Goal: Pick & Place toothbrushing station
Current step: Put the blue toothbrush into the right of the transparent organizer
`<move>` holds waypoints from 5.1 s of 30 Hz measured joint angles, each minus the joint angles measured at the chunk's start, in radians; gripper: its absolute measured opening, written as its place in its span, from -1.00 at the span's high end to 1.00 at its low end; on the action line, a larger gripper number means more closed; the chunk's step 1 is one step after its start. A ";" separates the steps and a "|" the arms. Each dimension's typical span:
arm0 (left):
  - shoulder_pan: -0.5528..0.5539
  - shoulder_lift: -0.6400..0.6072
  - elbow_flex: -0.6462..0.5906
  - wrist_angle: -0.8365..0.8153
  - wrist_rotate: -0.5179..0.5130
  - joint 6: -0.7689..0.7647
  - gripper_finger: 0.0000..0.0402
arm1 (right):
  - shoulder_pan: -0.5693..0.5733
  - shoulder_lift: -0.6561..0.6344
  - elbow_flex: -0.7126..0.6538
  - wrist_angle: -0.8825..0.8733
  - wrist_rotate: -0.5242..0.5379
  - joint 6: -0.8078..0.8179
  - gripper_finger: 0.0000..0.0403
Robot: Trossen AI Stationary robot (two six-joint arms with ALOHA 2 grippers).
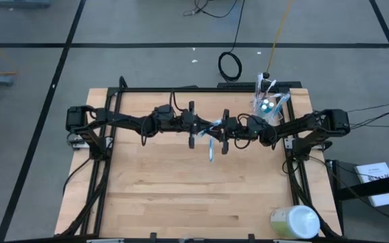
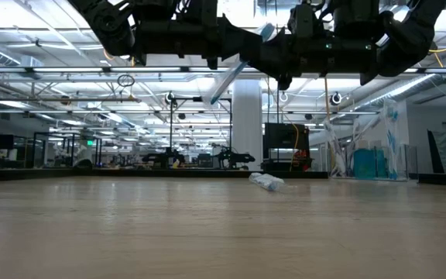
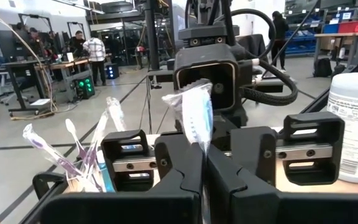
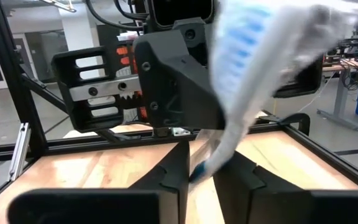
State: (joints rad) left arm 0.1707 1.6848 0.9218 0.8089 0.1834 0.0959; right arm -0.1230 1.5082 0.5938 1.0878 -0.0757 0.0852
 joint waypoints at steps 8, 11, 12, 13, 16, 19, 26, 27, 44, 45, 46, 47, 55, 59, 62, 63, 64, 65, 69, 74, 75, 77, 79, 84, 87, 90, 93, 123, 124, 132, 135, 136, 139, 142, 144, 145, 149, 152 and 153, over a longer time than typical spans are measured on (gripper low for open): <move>-0.014 0.000 0.000 -0.008 -0.008 -0.009 0.81 | 0.000 0.000 0.000 -0.013 -0.005 0.000 0.85; -0.022 0.000 0.000 -0.008 -0.017 -0.011 0.69 | -0.008 0.000 0.000 -0.027 -0.005 0.012 0.86; -0.026 0.000 -0.001 -0.007 -0.019 -0.003 0.64 | -0.012 0.000 0.000 -0.032 -0.006 0.022 0.86; -0.031 0.000 -0.001 -0.006 -0.019 0.006 0.58 | -0.017 -0.002 0.000 -0.040 -0.007 0.032 0.86; -0.042 0.000 -0.002 0.003 -0.024 0.018 0.36 | -0.030 -0.042 0.000 -0.115 -0.011 0.042 0.86; -0.049 -0.001 -0.001 0.014 -0.039 0.001 0.15 | -0.041 -0.121 -0.003 -0.274 0.013 0.043 0.87; -0.048 -0.001 -0.001 -0.011 -0.050 0.002 -0.14 | -0.018 -0.400 -0.001 -0.686 0.249 0.028 0.87; -0.048 -0.001 -0.001 -0.018 -0.049 0.003 -0.16 | -0.010 -0.442 -0.002 -0.743 0.291 0.035 0.87; -0.047 -0.001 -0.001 -0.054 -0.054 0.004 -0.19 | 0.098 -0.873 -0.001 -1.602 0.907 0.478 0.87; -0.047 -0.001 -0.001 -0.056 -0.054 0.004 -0.19 | 0.098 -0.887 -0.001 -1.635 0.917 0.502 0.87; -0.047 -0.001 -0.001 -0.056 -0.054 0.004 -0.19 | 0.098 -0.901 -0.001 -1.661 0.923 0.522 0.87; -0.047 -0.001 -0.001 -0.057 -0.054 0.004 -0.19 | 0.098 -0.915 -0.001 -1.680 0.936 0.538 0.87; -0.047 -0.001 -0.001 -0.064 -0.054 0.004 -0.19 | 0.083 -1.040 -0.001 -1.748 1.022 0.580 0.88; -0.047 0.000 0.000 -0.076 -0.054 0.005 -0.19 | 0.041 -1.087 -0.001 -1.756 1.021 0.555 0.88; -0.047 0.000 0.000 -0.076 -0.054 0.005 -0.19 | 0.003 -1.109 0.007 -1.798 1.017 0.554 0.89; -0.047 0.000 0.000 -0.076 -0.054 0.005 -0.19 | -0.014 -1.112 0.019 -1.825 1.017 0.560 0.89; -0.047 0.000 0.000 -0.076 -0.054 0.005 -0.19 | -0.031 -1.112 0.034 -1.854 1.016 0.575 0.89; -0.047 0.000 0.000 -0.076 -0.054 0.005 -0.19 | -0.047 -1.112 0.052 -1.888 1.013 0.590 0.89; -0.047 0.000 0.000 -0.076 -0.054 0.005 -0.19 | -0.105 -1.105 0.086 -1.969 0.952 0.620 0.89; -0.047 0.000 0.000 -0.076 -0.054 0.005 -0.19 | -0.171 -1.105 0.087 -2.047 0.859 0.660 0.89; -0.047 0.000 0.000 -0.076 -0.054 0.005 -0.19 | -0.182 -1.103 0.083 -2.060 0.860 0.672 0.89; -0.047 0.000 0.000 -0.076 -0.055 0.005 -0.19 | -0.200 -1.097 0.067 -2.074 0.859 0.685 0.89; -0.047 0.000 0.000 -0.076 -0.054 0.005 -0.19 | -0.210 -1.091 0.052 -2.073 0.857 0.687 0.89; -0.047 0.000 0.000 -0.076 -0.054 0.005 -0.19 | -0.221 -1.077 0.022 -2.050 0.856 0.689 0.89; -0.047 0.000 0.000 -0.076 -0.054 0.005 -0.19 | -0.221 -1.075 0.003 -2.017 0.856 0.684 0.89; -0.047 0.000 0.000 -0.076 -0.055 0.005 -0.19 | -0.221 -1.075 -0.025 -1.988 0.844 0.693 0.88; -0.047 0.000 0.000 -0.076 -0.054 0.005 -0.19 | -0.221 -1.075 -0.059 -1.958 0.832 0.696 0.86; -0.047 0.000 0.000 -0.082 -0.054 0.005 -0.19 | -0.257 -1.075 -0.121 -1.824 0.928 0.640 0.14; -0.047 0.000 0.000 -0.082 -0.054 0.005 -0.19 | -0.257 -1.075 -0.121 -1.805 0.944 0.617 0.13; -0.047 0.000 0.000 -0.083 -0.054 0.005 -0.19 | -0.257 -1.075 -0.121 -1.576 1.059 0.367 0.16; -0.047 0.000 0.000 -0.083 -0.054 0.005 -0.19 | -0.257 -1.075 -0.121 -1.469 1.080 0.247 0.17; -0.047 0.000 0.000 -0.083 -0.054 0.005 -0.19 | -0.257 -1.075 -0.121 -1.430 1.083 0.204 0.17; -0.047 0.000 0.000 -0.083 -0.054 0.005 -0.19 | -0.257 -1.075 -0.121 -1.314 1.097 0.083 0.17; -0.047 0.000 0.000 -0.085 -0.054 0.013 -0.19 | -0.257 -1.075 -0.121 -1.216 1.095 -0.003 0.17; -0.047 0.000 0.000 -0.089 -0.054 0.024 -0.19 | -0.255 -1.075 -0.121 -1.176 1.082 -0.028 0.17; -0.047 0.000 0.000 -0.091 -0.054 0.026 -0.19 | -0.255 -1.075 -0.121 -1.164 1.052 -0.029 0.17; -0.047 0.000 0.000 -0.100 -0.054 0.029 -0.19 | -0.255 -1.075 -0.121 -1.136 0.897 -0.012 0.17; -0.047 0.000 0.000 -0.106 -0.054 0.030 -0.19 | -0.255 -1.069 -0.121 -1.121 0.732 0.030 0.17; -0.047 0.000 0.000 -0.109 -0.054 0.031 -0.19 | -0.255 -1.065 -0.121 -1.116 0.669 0.043 0.17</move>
State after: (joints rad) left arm 0.1238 1.6848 0.9218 0.6996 0.1291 0.1265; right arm -0.3782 0.4430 0.4728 -0.0278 0.5933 0.1281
